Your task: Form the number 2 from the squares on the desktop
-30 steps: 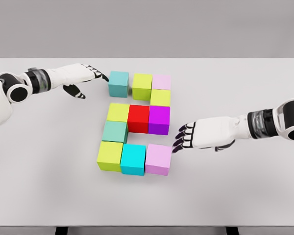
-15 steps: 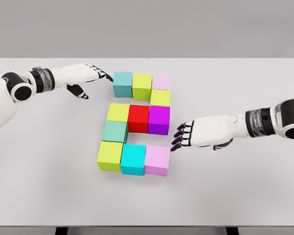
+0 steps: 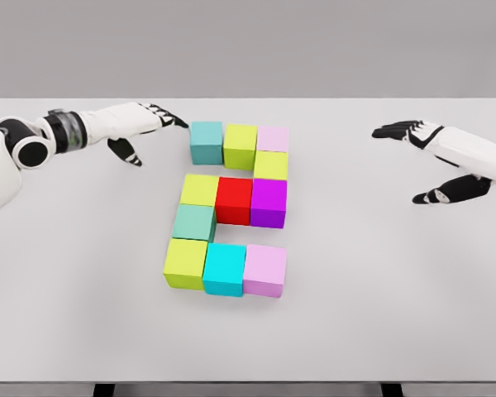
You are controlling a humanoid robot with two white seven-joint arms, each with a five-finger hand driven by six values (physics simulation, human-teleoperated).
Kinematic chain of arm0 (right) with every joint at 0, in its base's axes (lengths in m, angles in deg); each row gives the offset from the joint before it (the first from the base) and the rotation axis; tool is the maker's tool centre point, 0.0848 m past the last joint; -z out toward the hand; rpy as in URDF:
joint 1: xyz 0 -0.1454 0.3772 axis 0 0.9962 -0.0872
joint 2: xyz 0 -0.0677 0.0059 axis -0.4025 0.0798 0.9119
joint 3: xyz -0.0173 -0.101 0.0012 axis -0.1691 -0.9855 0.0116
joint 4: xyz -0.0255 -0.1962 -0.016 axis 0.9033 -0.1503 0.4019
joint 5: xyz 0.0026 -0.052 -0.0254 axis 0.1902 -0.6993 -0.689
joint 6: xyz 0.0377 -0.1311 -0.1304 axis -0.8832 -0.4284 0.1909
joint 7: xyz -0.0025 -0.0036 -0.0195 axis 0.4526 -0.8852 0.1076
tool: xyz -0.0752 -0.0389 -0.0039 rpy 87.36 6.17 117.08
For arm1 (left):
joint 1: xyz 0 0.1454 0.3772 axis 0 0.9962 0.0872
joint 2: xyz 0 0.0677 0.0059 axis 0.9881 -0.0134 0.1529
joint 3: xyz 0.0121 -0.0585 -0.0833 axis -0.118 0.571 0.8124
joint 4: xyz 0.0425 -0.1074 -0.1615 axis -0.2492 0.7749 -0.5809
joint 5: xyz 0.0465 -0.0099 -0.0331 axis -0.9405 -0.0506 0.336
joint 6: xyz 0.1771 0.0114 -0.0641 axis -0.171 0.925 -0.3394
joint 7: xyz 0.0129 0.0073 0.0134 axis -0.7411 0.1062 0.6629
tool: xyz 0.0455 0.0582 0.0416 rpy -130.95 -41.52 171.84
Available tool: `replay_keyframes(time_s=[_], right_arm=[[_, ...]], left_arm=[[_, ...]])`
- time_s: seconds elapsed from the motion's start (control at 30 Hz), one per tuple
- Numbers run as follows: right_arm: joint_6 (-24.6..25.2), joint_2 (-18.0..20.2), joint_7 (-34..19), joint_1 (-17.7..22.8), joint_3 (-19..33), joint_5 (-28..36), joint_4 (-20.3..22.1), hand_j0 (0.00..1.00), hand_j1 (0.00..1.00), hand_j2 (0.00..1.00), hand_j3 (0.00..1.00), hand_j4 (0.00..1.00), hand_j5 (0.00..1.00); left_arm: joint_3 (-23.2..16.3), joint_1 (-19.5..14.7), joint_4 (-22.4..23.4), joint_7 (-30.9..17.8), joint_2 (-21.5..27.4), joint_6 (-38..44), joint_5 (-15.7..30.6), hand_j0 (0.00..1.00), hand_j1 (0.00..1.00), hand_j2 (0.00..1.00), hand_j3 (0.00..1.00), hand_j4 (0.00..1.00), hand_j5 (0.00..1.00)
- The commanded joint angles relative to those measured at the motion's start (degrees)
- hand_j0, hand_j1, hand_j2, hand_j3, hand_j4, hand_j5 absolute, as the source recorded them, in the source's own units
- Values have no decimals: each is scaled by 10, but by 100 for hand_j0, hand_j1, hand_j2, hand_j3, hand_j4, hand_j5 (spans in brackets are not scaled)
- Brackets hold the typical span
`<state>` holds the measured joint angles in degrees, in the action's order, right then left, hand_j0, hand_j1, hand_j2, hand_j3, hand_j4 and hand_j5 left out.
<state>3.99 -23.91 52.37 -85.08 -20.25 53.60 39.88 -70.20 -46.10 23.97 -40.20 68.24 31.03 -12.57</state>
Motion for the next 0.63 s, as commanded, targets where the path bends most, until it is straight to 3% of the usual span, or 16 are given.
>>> replay_keyframes(time_s=[0.0, 0.1, 0.2, 0.27, 0.37, 0.47, 0.6], right_arm=[[1, -36, 0, 4, 63, 16, -4, 100, 100, 100, 100, 100, 100], [1, -60, 0, 47, 117, 14, -38, 100, 100, 100, 100, 100, 100], [1, -74, -1, 57, 129, 5, -76, 100, 100, 100, 100, 100, 100], [1, -74, -1, 63, 128, 3, -78, 100, 100, 100, 100, 100, 100], [1, -75, 0, 80, 129, 4, -78, 100, 100, 100, 100, 100, 100], [1, -75, 0, 83, 129, 4, -77, 100, 100, 100, 100, 100, 100], [1, -75, 0, 88, 127, 4, -72, 100, 100, 100, 100, 100, 100]], left_arm=[[4, 0, -3, 2, 22, 1, 13, 100, 100, 100, 100, 100, 100], [10, 0, -6, 3, 62, 1, 41, 100, 100, 100, 100, 100, 100], [13, 0, -18, 2, 80, 1, 56, 100, 100, 100, 100, 100, 100], [13, 0, -24, 2, 84, 1, 56, 100, 100, 100, 100, 100, 100], [12, 4, -60, 1, 126, 1, 56, 100, 100, 100, 100, 100, 100], [12, 19, -68, 1, 158, 1, 55, 100, 100, 100, 100, 100, 100], [12, 21, -67, 2, 161, 1, 55, 100, 100, 100, 100, 100, 100]])
